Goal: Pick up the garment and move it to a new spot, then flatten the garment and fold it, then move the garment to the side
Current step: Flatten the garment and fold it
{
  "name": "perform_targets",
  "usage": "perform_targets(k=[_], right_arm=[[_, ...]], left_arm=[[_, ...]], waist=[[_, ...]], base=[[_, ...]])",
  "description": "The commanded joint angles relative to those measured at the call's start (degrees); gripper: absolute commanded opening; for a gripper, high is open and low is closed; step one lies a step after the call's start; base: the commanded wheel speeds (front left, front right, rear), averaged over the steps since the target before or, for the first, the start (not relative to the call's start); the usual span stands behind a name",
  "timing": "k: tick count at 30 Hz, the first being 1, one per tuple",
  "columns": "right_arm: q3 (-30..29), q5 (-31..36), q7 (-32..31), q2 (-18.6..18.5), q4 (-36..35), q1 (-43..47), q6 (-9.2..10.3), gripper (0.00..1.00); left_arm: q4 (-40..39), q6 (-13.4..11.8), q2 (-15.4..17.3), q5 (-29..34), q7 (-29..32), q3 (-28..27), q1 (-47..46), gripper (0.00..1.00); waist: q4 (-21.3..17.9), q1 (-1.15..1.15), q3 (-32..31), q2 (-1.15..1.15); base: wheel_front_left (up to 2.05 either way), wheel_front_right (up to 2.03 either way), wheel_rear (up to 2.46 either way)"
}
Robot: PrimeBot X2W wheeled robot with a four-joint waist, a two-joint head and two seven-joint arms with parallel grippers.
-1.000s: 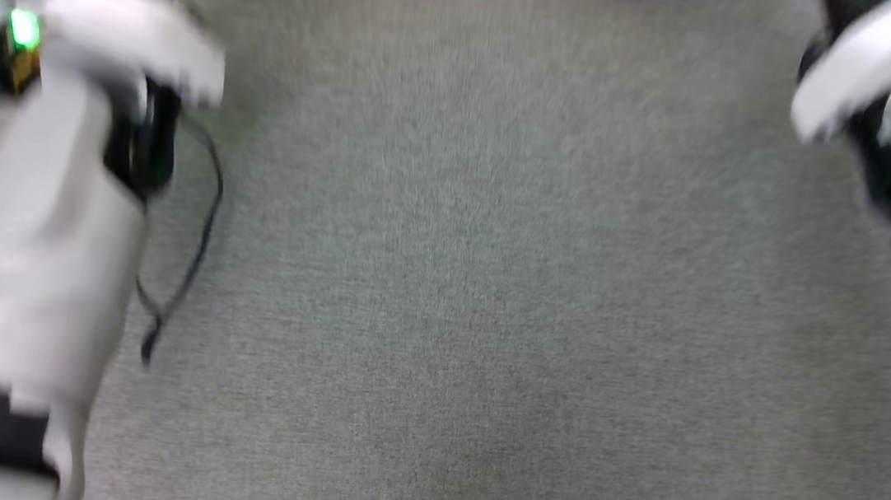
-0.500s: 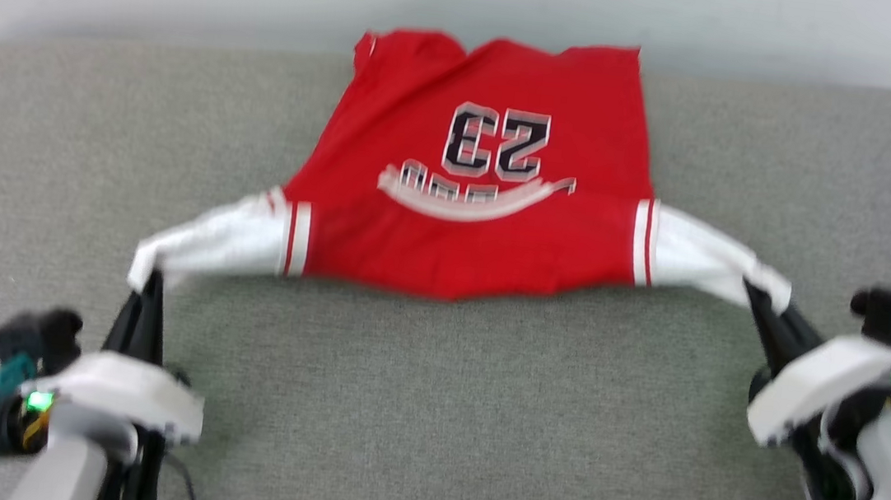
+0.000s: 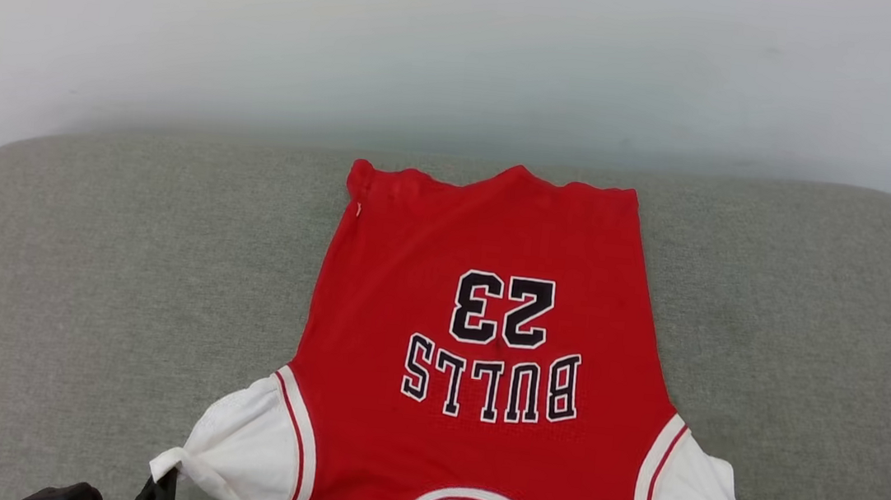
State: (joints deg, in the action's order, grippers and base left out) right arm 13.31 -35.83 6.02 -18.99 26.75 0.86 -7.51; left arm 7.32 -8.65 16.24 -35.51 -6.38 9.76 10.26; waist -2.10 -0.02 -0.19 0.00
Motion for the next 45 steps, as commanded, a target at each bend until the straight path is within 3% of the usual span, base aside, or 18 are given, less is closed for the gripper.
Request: perform_targets(k=[1,3,9,14,24,33,38,45], right_arm=[[-1.0,1.0,-0.8,0.7,-1.2,1.3,0.04,0.44],[-2.9,2.5,-2.4,1.7,-3.2,2.9,0.04,1.0],[-8.2,6.0,-5.9,3.5,-11.2,3.9,0.04,1.0],[-13.9,5.8,-8.8,2.7,-14.7,-1.8,0.03,1.0],[-18.3,3.3,-20.3,-4.1,-3.9,-26.8,0.03,1.0],[-18.3,5.9,-37.4,-9.7,6.9,-50.5,0.03,1.0],[-17.3,8.3,-45.1,-11.0,10.0,-58.6,0.03,1.0],[-18.4,11.1,-49.1,-9.9,14.2,-63.3,0.03,1.0]], left_arm=[[-1.0,-0.5,0.4,0.3,0.3,0.1,0.8,0.0],[-2.7,-0.9,0.5,0.7,0.9,0.6,1.3,0.0],[-6.5,-1.5,1.0,2.3,1.3,1.9,0.7,0.0],[-9.3,-1.8,1.3,3.5,0.8,2.3,-1.1,0.0],[-15.5,-0.9,-0.5,6.7,-0.7,5.9,-8.9,0.0],[-17.5,0.9,-3.8,8.5,-4.8,9.1,-15.5,0.0],[-17.3,2.0,-5.4,9.0,-6.4,10.2,-18.3,0.0],[-16.5,3.6,-6.5,9.5,-7.6,10.9,-21.5,0.0]], waist=[[0.4,0.02,-0.5,0.0],[0.7,0.02,-0.6,0.0],[2.4,0.02,-0.3,0.0],[4.2,0.02,2.3,0.0],[11.7,0.02,13.9,0.0],[17.6,0.02,26.3,0.0],[19.9,0.02,31.2,0.0],[21.8,0.02,35.5,0.0]], base=[[0.0,0.0,0.0],[0.0,0.0,0.0],[0.0,0.0,0.0],[0.0,0.0,0.0],[0.0,0.0,0.0],[0.0,0.0,0.0],[0.0,0.0,0.0],[0.0,0.0,0.0]])
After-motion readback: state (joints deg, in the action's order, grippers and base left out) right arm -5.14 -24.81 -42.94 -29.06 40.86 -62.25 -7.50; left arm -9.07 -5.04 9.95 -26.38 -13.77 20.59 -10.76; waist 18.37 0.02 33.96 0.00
